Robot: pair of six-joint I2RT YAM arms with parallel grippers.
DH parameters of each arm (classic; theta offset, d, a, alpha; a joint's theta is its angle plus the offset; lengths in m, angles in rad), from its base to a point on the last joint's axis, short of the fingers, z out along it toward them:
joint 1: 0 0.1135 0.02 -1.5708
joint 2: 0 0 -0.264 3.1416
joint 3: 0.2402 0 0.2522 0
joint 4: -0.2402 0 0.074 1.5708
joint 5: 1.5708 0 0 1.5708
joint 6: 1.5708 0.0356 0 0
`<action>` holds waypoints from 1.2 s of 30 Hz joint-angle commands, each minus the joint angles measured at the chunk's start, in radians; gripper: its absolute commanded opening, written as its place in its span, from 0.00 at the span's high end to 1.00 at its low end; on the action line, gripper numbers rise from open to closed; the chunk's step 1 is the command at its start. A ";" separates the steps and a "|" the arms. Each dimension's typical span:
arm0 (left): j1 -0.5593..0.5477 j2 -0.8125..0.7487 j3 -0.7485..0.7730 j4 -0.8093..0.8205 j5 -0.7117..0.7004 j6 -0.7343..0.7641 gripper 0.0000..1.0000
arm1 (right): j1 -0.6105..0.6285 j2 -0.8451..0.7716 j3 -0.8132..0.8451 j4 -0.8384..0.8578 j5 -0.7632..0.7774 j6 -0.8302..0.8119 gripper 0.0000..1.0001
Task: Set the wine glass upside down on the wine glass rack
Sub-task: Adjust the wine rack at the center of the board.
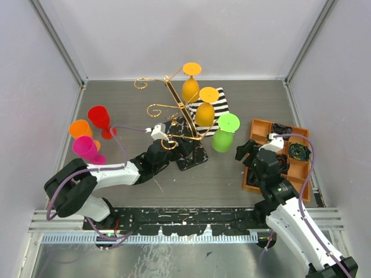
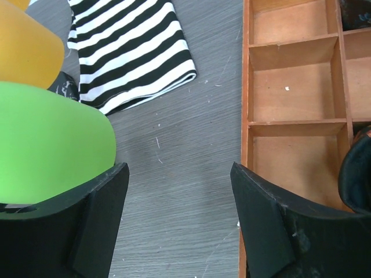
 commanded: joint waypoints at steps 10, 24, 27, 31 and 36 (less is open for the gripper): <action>-0.011 -0.168 -0.014 -0.128 -0.116 0.068 0.04 | 0.002 -0.065 0.032 -0.087 0.120 0.024 0.23; 0.028 -0.724 0.034 -0.908 -0.400 0.188 0.03 | 0.003 -0.035 0.064 -0.096 0.012 0.123 0.00; 0.036 -0.799 0.049 -0.981 -0.422 0.224 0.03 | 0.002 -0.034 0.051 -0.057 -0.084 0.102 0.00; 0.038 -0.831 0.119 -1.077 -0.463 0.303 0.03 | 0.002 -0.024 0.011 -0.012 -0.169 0.094 0.00; 0.037 -0.801 0.232 -1.171 -0.478 0.420 0.04 | 0.002 -0.008 -0.020 0.005 -0.302 -0.004 0.00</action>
